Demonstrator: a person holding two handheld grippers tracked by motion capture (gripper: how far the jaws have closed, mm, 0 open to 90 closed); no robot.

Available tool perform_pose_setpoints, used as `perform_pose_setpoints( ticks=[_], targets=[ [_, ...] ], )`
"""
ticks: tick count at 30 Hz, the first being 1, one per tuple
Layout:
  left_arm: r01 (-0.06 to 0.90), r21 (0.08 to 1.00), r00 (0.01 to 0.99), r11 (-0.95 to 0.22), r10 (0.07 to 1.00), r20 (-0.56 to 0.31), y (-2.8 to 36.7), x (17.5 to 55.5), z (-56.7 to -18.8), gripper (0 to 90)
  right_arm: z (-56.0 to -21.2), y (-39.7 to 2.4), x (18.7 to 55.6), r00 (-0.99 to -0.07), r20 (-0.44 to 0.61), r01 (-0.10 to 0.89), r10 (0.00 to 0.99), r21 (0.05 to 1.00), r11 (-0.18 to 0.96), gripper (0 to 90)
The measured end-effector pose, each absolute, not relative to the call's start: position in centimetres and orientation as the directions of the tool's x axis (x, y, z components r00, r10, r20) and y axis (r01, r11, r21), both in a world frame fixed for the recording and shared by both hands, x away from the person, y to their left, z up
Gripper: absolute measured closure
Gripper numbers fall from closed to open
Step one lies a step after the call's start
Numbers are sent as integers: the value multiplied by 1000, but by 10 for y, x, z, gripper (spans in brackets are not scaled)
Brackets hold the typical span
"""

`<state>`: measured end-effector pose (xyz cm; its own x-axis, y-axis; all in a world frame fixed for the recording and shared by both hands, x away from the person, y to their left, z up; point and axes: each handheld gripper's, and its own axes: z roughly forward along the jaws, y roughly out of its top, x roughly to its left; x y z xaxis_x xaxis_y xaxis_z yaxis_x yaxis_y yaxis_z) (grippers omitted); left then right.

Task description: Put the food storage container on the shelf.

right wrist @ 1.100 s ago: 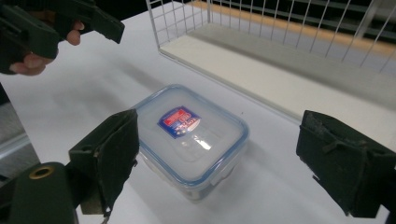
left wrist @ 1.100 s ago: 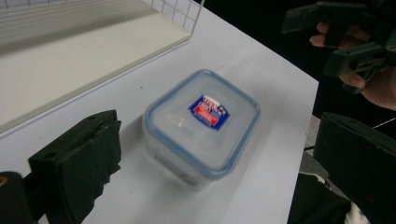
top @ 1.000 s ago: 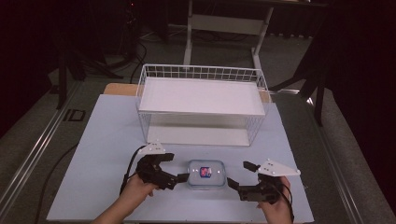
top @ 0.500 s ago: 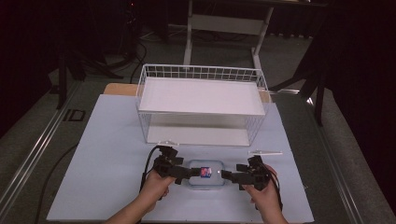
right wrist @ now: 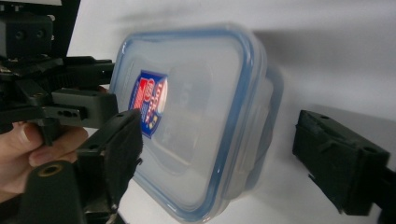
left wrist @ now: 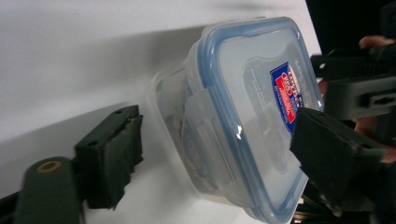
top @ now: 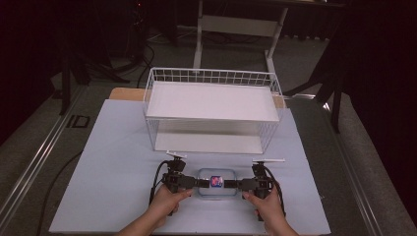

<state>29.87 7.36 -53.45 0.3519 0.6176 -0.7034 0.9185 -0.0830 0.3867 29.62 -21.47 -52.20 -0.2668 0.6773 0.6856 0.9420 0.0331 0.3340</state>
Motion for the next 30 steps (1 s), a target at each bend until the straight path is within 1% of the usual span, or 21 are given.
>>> perform_pose_setpoints(
  ticks=[1, 3, 4, 6, 8, 9, 10, 13, 15, 18, 20, 24, 26, 27, 30],
  targets=[
    [921, 380, 350, -86, 609, -712, 73, 299, -535, 217, -523, -214, 296, -256, 692, 948, 675, 317, 33, 200],
    [923, 376, 350, -85, 595, -724, 73, 297, -535, 252, -525, -213, 295, -234, 707, 958, 667, 284, 35, 276],
    [920, 384, 353, -83, 601, -717, 72, 296, -534, 281, -525, -213, 294, -229, 709, 959, 667, 281, 31, 280],
    [913, 400, 363, -83, 614, -701, 71, 296, -531, 302, -524, -213, 294, -228, 707, 959, 669, 282, 28, 306],
    [911, 406, 362, -74, 617, -699, 73, 295, -529, 339, -522, -217, 295, -223, 710, 958, 668, 286, 16, 382],
    [911, 405, 362, -76, 618, -698, 73, 295, -528, 360, -520, -219, 296, -217, 713, 959, 667, 284, 9, 395],
    [910, 406, 364, -80, 622, -693, 72, 295, -527, 366, -520, -220, 297, -209, 717, 963, 665, 270, 12, 396],
    [908, 410, 369, -87, 632, -682, 71, 293, -525, 377, -520, -219, 295, -209, 713, 963, 669, 269, 14, 389],
    [900, 425, 384, -100, 643, -662, 69, 291, -522, 405, -519, -218, 292, -206, 704, 964, 679, 264, 19, 388],
    [896, 433, 387, -96, 644, -659, 70, 288, -519, 434, -514, -215, 287, -228, 679, 958, 698, 286, 35, 388],
    [887, 449, 404, -105, 648, -646, 70, 285, -517, 445, -513, -214, 283, -253, 660, 947, 708, 320, 40, 388],
    [858, 497, 450, -129, 655, -607, 70, 275, -515, 453, -510, -211, 274, -302, 618, 924, 726, 378, 63, 391],
    [847, 514, 466, -135, 655, -595, 70, 271, -514, 456, -509, -210, 272, -312, 612, 920, 727, 386, 69, 392],
    [844, 518, 471, -140, 658, -588, 70, 269, -514, 459, -508, -209, 269, -338, 587, 909, 735, 406, 94, 392],
    [839, 526, 475, -143, 665, -577, 69, 266, -512, 466, -506, -207, 265, -366, 561, 895, 743, 431, 116, 392]
  ],
)
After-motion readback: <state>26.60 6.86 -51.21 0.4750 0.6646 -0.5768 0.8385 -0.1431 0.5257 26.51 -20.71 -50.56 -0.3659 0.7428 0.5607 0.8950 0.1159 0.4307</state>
